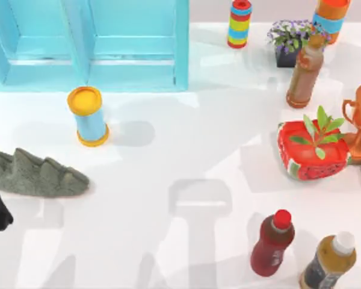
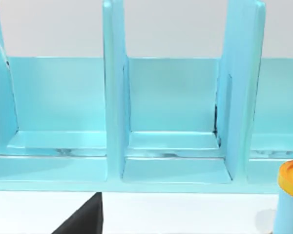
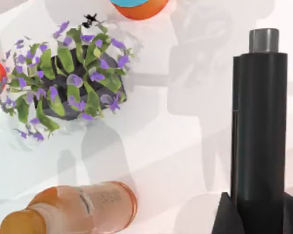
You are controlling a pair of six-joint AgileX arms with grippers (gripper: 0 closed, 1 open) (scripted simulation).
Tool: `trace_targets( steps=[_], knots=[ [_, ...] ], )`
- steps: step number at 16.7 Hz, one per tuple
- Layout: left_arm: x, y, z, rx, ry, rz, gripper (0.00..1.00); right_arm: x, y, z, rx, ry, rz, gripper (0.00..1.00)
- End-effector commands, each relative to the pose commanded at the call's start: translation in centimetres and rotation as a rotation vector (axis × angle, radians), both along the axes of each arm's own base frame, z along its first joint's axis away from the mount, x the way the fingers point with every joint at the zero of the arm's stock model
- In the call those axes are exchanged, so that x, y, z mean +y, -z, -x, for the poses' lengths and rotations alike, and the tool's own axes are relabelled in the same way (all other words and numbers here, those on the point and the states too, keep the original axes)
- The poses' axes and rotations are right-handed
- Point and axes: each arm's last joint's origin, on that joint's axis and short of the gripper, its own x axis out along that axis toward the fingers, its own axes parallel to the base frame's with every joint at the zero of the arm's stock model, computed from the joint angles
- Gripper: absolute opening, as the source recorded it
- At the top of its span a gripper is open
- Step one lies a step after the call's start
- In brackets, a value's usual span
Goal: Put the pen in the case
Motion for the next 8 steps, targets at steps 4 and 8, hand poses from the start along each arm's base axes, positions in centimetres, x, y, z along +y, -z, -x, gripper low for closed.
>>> trace_targets(
  steps=[4, 8],
  knots=[
    [0.0, 0.0, 0.0, 0.000, 0.000, 0.000, 1.00, -5.9, 0.5, 3.9, -0.021, 0.292, -0.062, 0.00],
    [0.0, 0.0, 0.0, 0.000, 0.000, 0.000, 1.00, -10.3, 1.4, 8.4, -0.053, 0.556, -0.118, 0.00]
  ],
)
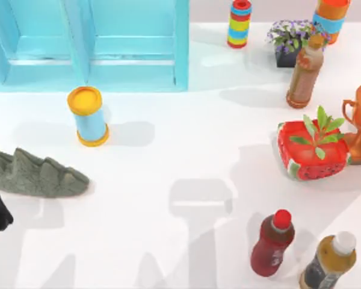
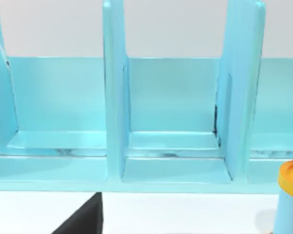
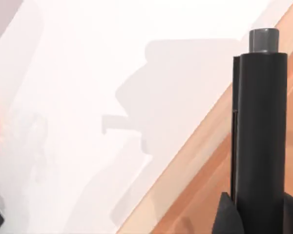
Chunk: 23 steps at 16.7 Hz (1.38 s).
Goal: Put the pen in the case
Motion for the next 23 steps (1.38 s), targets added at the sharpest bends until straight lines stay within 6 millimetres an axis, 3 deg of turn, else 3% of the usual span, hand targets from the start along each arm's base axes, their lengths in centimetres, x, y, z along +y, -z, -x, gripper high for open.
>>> trace_targets(
  steps=[6, 10, 18, 23],
  knots=[
    [0.0, 0.0, 0.0, 0.000, 0.000, 0.000, 1.00, -4.4, 5.0, 9.2, -0.003, 0.438, -0.151, 0.00],
    [0.0, 0.0, 0.0, 0.000, 0.000, 0.000, 1.00, -4.9, 6.6, 12.6, -0.046, 0.577, -0.209, 0.00],
    [0.0, 0.0, 0.0, 0.000, 0.000, 0.000, 1.00, -4.6, 7.0, 12.6, -0.041, 0.579, -0.217, 0.00],
    [0.0, 0.0, 0.0, 0.000, 0.000, 0.000, 1.00, -2.1, 8.4, 10.1, -0.029, 0.554, -0.253, 0.00]
  ],
)
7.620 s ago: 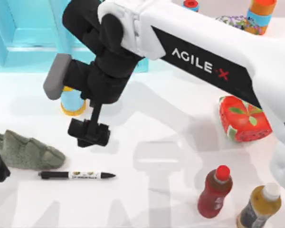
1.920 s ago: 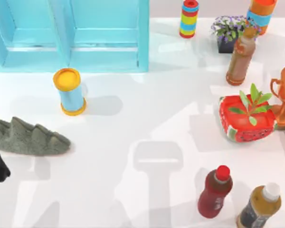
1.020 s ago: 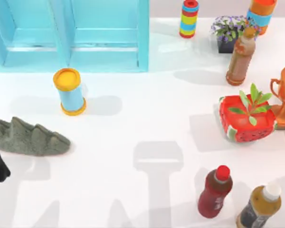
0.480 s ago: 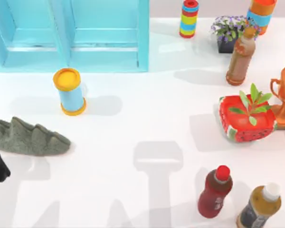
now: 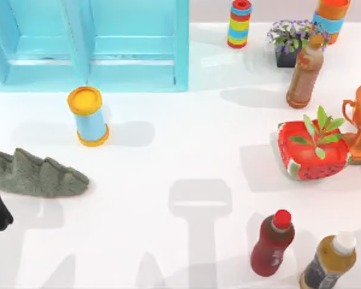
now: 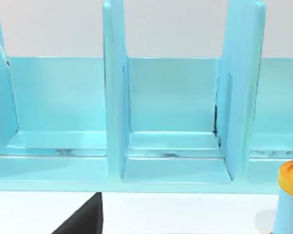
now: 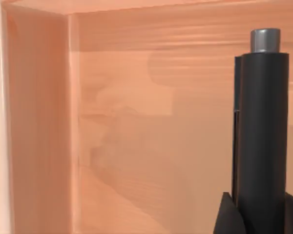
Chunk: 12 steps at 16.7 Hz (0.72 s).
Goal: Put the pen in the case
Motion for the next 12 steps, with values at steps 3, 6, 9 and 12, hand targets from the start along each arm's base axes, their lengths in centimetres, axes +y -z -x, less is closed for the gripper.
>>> trace_targets(
  steps=[3, 6, 9, 12],
  knots=[
    [0.0, 0.0, 0.0, 0.000, 0.000, 0.000, 1.00, 1.5, 1.1, -1.3, -0.007, -0.027, -0.015, 0.00],
    [0.0, 0.0, 0.0, 0.000, 0.000, 0.000, 1.00, 1.8, 2.4, -1.6, -0.007, -0.028, -0.015, 0.00],
    [0.0, 0.0, 0.0, 0.000, 0.000, 0.000, 1.00, 0.7, 3.3, -0.9, -0.005, 0.002, 0.013, 0.00],
    [0.0, 0.0, 0.0, 0.000, 0.000, 0.000, 1.00, -0.4, 3.6, -0.3, -0.005, 0.034, 0.040, 0.00]
  ],
)
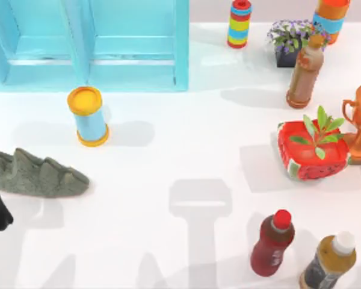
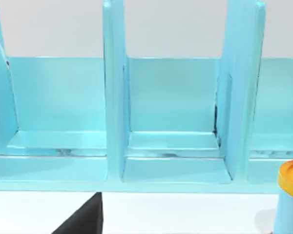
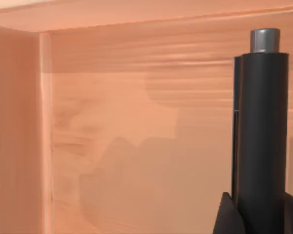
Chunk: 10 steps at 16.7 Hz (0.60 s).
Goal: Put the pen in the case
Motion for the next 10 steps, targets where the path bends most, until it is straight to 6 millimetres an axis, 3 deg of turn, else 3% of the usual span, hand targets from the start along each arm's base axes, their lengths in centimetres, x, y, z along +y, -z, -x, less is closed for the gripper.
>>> trace_targets(
  steps=[4, 10],
  knots=[
    [0.00, 0.00, 0.00, 0.000, 0.000, 0.000, 1.00, -0.09, 0.01, 0.04, 0.000, 0.002, 0.002, 0.00],
    [0.00, 0.00, 0.00, 0.000, 0.000, 0.000, 1.00, -0.09, 0.01, 0.04, 0.000, 0.002, 0.002, 0.45]
  ],
)
